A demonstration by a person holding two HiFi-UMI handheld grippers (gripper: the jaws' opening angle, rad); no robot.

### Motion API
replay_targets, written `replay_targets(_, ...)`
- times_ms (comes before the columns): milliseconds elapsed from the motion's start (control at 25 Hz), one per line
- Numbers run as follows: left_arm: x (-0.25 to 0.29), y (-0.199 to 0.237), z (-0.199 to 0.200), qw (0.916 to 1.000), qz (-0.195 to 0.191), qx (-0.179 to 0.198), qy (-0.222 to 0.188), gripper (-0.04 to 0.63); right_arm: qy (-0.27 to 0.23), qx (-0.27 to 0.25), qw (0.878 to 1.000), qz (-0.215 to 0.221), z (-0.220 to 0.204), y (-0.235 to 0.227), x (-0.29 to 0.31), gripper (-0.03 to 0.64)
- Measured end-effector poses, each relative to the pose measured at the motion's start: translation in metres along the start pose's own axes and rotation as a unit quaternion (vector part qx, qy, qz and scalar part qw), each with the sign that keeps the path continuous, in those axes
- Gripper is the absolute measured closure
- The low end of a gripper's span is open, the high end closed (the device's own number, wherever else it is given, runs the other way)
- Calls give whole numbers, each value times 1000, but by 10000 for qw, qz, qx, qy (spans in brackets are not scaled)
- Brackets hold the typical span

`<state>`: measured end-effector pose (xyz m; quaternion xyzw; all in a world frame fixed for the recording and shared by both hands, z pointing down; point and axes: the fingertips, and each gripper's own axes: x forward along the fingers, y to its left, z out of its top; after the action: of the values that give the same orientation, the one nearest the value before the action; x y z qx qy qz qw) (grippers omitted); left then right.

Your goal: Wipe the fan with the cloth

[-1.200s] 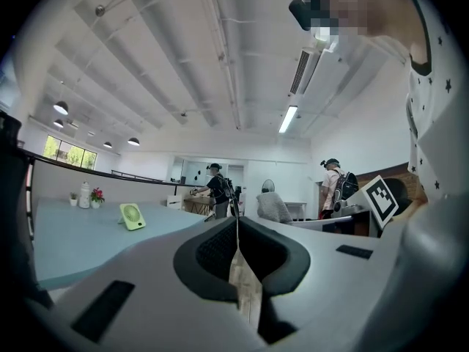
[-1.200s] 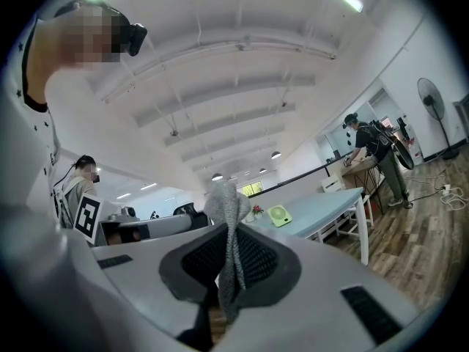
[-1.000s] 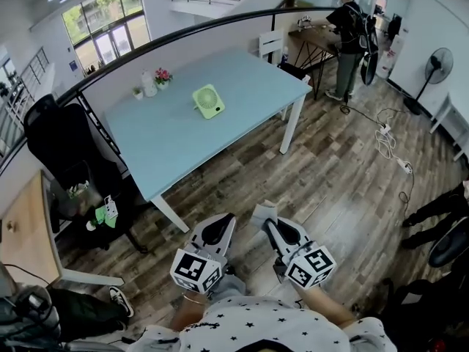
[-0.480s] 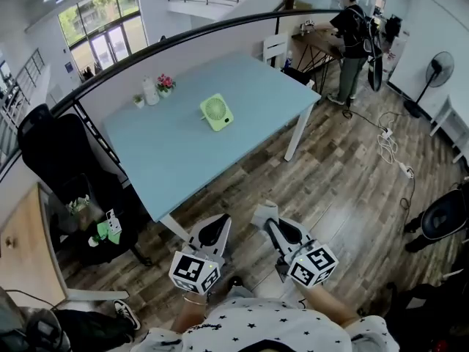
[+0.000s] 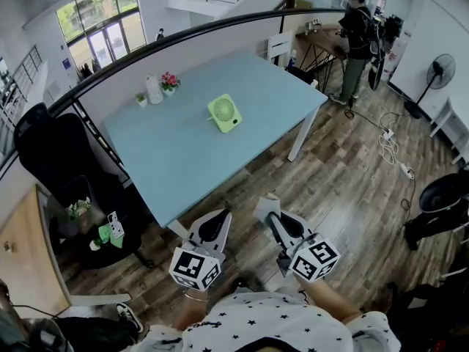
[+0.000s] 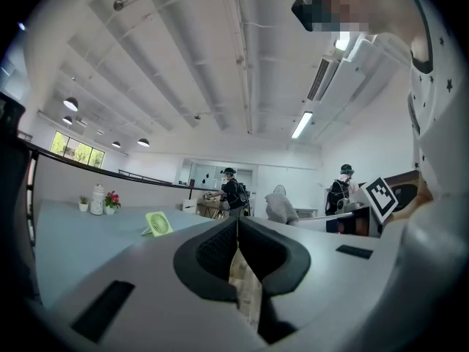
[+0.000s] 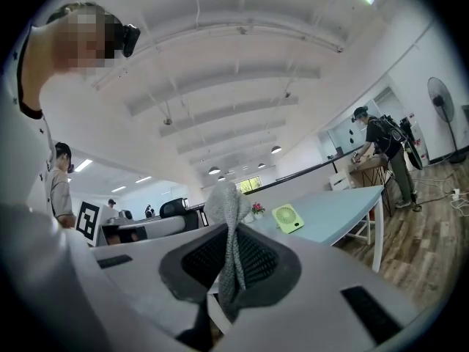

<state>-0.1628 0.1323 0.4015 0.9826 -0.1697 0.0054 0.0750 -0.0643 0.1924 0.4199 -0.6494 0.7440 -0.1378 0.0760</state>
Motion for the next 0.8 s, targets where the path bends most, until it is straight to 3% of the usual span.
replay_targets(360, -6, 14, -1, 9997, 233, 1, 2, 563, 86, 177, 9996, 192, -5, -7, 21, 592)
replay_targets(800, 4, 62, -6, 9918, 1273, -27, 109, 563, 269, 338, 9939, 1016, -3, -32, 88, 592)
